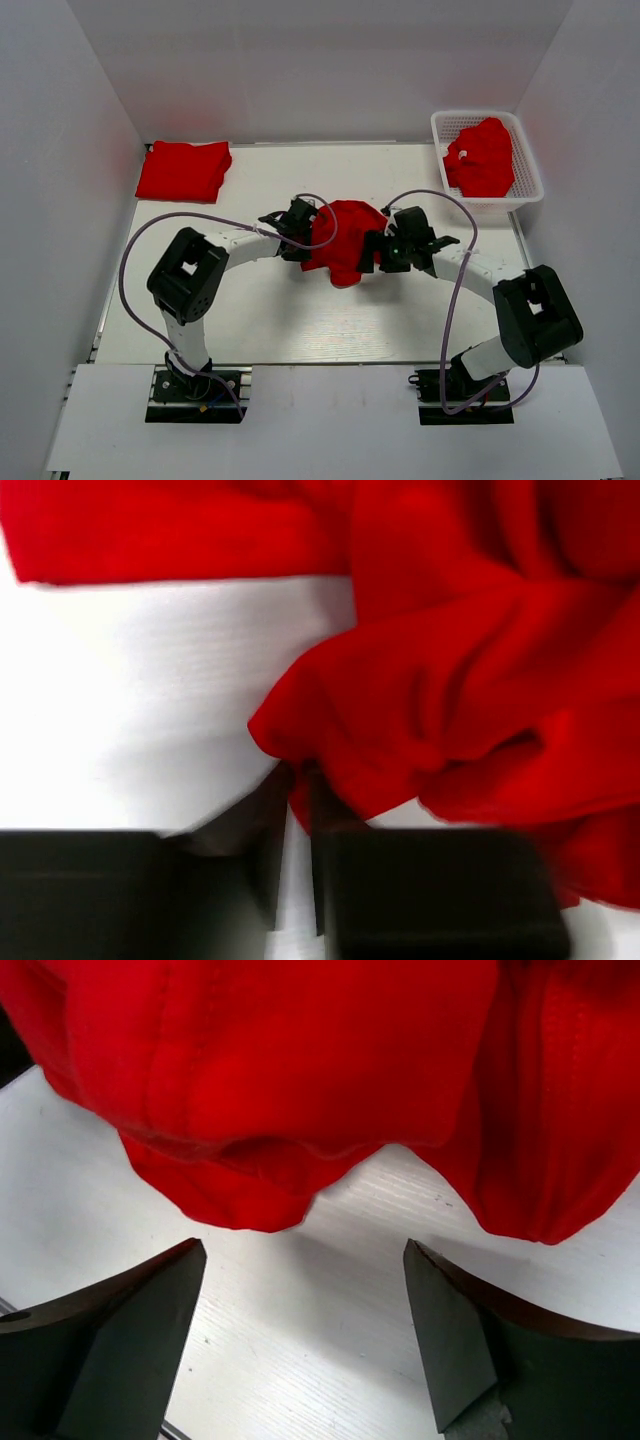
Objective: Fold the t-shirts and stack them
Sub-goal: Flatten out the tshirt
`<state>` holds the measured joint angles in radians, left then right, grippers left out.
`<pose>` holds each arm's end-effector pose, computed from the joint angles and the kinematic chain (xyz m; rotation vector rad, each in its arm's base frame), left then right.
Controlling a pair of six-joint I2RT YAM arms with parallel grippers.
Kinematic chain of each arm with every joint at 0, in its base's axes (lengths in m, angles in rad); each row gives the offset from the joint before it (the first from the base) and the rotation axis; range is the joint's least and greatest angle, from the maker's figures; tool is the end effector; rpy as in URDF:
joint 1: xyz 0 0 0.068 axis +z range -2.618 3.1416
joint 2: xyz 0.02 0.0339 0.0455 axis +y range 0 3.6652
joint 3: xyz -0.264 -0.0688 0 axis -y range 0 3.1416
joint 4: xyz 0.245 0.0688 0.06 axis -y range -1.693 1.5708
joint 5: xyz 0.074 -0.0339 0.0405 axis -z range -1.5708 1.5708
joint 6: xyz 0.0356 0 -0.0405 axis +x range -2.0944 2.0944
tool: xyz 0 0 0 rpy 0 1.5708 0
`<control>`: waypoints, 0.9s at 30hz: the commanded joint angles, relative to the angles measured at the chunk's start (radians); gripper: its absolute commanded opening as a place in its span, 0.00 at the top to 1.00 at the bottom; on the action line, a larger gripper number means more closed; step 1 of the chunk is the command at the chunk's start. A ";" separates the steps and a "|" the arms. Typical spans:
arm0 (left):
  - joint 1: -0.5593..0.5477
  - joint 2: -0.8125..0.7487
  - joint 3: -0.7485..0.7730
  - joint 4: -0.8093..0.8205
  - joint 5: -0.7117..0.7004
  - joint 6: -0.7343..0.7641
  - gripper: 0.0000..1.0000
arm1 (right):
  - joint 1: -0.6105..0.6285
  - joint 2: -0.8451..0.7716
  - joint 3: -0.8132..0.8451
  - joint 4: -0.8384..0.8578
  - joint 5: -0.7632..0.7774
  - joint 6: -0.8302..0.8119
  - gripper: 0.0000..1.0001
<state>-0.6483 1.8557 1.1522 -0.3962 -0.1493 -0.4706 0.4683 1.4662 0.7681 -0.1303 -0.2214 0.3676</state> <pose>0.2977 -0.2188 0.1568 0.1885 2.6535 -0.1702 0.2572 0.1389 0.1844 -0.2314 2.4652 0.6421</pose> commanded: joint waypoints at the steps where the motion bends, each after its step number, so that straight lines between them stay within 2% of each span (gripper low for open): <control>1: -0.005 0.030 -0.003 0.010 0.017 -0.002 0.87 | 0.012 0.022 0.008 0.043 0.031 0.004 0.16; 3: -0.005 0.019 -0.012 0.019 -0.002 -0.002 1.00 | 0.015 0.031 0.011 0.053 0.040 0.010 0.17; 13: -0.005 -0.070 -0.086 0.112 0.017 0.027 1.00 | 0.030 0.080 0.033 0.116 0.045 0.033 0.28; 23: -0.005 -0.181 -0.169 0.160 -0.026 0.027 1.00 | 0.038 0.121 0.040 0.202 0.011 0.060 0.50; 26: -0.005 -0.190 -0.169 0.160 -0.026 0.027 1.00 | 0.041 0.128 0.040 0.218 0.034 0.067 0.65; 27: -0.005 -0.200 -0.169 0.160 -0.026 0.027 1.00 | 0.043 0.128 0.037 0.219 0.042 0.065 0.77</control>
<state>-0.6502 1.7279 0.9897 -0.2546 -0.1566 -0.4519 0.5045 1.5875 0.7727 0.0326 -0.1947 0.4217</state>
